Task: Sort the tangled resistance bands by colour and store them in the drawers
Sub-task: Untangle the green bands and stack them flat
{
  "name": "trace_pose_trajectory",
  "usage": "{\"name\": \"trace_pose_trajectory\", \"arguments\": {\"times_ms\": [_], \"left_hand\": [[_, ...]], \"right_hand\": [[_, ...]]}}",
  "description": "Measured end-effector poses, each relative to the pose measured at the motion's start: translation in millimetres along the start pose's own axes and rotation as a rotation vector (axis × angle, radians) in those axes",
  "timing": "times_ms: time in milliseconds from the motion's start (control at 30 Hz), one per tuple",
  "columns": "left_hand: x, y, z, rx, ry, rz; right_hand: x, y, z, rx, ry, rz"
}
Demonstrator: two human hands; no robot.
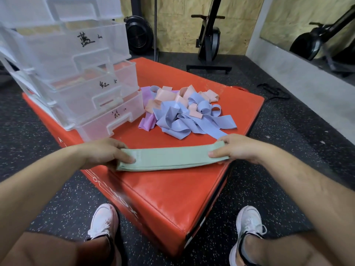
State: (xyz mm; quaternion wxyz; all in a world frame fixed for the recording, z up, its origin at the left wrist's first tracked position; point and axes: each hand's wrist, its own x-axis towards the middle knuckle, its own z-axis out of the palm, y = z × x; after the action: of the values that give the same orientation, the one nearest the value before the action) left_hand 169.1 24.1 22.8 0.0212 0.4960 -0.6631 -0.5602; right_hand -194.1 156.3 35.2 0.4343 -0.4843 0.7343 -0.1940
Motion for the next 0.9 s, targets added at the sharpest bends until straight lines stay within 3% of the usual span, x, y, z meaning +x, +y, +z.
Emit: {"name": "trace_pose_trajectory", "arguments": {"times_ms": [233,367,500,667,767,900], "left_hand": [[5,3,12,-0.019,0.099,-0.086],[5,3,20,-0.223,0.033,-0.133],[4,5,36,-0.301,0.051,-0.096],[0,-3,41,-0.306,0.095,-0.056],[-1,-4,38,-0.220,0.134,-0.015],[-2,4,33,-0.100,0.173,0.010]], "right_hand": [[7,-17,16,-0.064,0.223,0.064],[-8,-51,24,-0.367,0.503,-0.127],[-20,-90,55,-0.432,0.645,-0.386],[-17,-120,101,-0.723,0.507,-0.455],[-16,-132,103,-0.815,0.429,-0.361],[-16,-140,50,-0.826,0.394,-0.210]]}}
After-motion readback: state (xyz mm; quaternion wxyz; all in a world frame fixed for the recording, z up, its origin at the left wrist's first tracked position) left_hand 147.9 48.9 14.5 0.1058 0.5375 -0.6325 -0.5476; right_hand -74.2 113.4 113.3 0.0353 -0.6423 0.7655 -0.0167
